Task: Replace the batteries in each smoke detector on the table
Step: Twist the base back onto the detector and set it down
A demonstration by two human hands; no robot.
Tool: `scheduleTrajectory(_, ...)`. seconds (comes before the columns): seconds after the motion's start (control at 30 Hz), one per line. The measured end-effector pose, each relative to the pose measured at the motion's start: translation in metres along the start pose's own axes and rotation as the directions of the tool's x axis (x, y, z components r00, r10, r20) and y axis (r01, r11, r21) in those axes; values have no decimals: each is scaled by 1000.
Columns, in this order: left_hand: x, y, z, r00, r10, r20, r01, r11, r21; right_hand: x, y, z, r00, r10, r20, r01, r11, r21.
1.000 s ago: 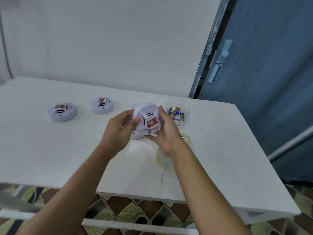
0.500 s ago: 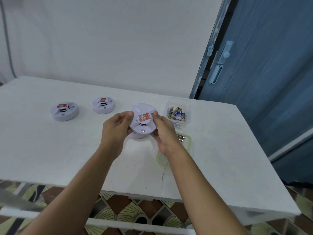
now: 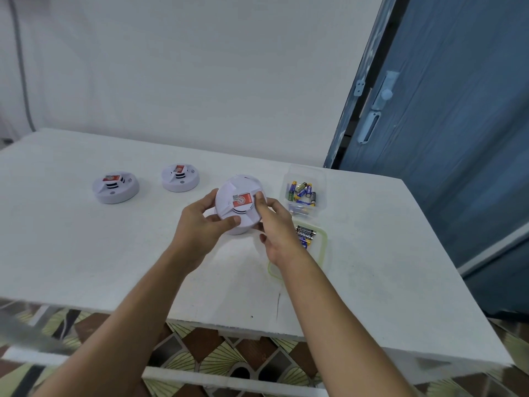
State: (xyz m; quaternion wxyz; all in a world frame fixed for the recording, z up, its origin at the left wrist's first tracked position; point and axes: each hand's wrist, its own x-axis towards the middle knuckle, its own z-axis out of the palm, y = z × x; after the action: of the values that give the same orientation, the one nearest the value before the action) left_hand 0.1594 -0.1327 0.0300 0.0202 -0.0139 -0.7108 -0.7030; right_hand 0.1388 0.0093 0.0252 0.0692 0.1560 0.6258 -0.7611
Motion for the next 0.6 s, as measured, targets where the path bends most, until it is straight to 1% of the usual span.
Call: scheduleTrajectory(0.6, 6, -5, -29, 999, -38, -28, 39, 999, 31, 7, 6, 25, 999, 1, 45, -1, 1000, -6)
